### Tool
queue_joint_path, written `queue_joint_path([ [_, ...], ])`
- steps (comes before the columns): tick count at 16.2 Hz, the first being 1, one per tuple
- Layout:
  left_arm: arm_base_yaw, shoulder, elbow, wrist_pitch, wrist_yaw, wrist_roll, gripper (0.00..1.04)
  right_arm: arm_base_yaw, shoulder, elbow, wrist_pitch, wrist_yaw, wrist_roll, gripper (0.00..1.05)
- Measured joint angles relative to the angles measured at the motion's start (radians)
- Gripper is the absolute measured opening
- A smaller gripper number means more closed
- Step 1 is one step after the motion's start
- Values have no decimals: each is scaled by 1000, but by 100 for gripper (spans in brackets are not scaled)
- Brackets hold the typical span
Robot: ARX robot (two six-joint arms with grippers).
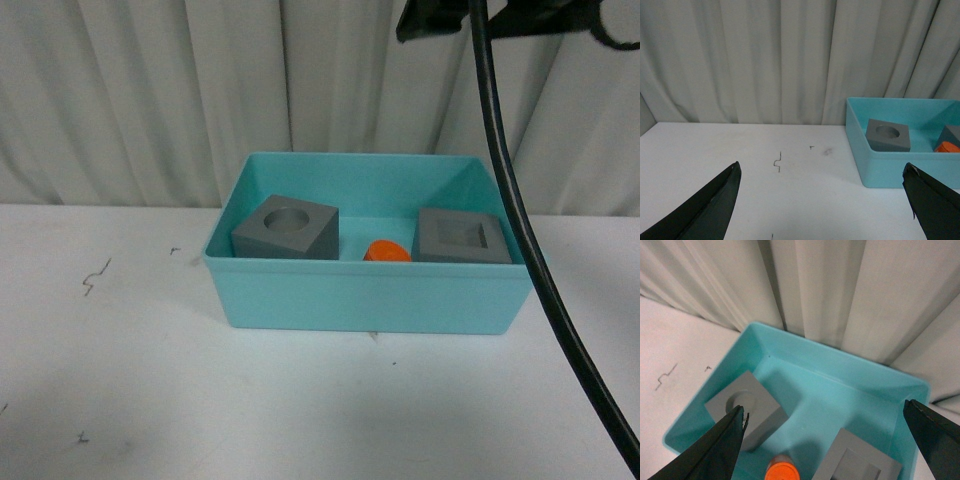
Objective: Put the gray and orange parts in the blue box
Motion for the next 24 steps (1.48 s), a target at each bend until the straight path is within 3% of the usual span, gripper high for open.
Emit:
queue_joint_path([
  [1, 0, 0, 0, 0, 0, 0, 98, 0, -60, -66, 71, 11, -4, 98],
  [2, 0, 0, 0, 0, 0, 0, 98, 9, -127, -187, 298, 123, 6, 91],
  [3, 0, 0, 0, 0, -1, 0, 98, -1, -274, -413, 555, 334, 30, 77],
  [4, 0, 0, 0, 0, -1, 0, 98, -37, -423, -612, 713, 395, 39, 64],
  [6, 0, 0, 0, 0, 0, 0, 98, -89, -591, -834, 860, 400, 50, 44],
  [10, 0, 0, 0, 0, 0, 0, 98, -121, -704, -1153, 921, 336, 51, 2],
  [15, 0, 0, 0, 0, 0, 0, 98, -160, -872, -1317, 939, 303, 53, 2],
  [17, 0, 0, 0, 0, -1, 0, 98, -237, -960, -1374, 917, 241, 54, 2],
  [24, 0, 0, 0, 0, 0, 0, 98, -235, -1197, -1482, 787, 232, 54, 2],
])
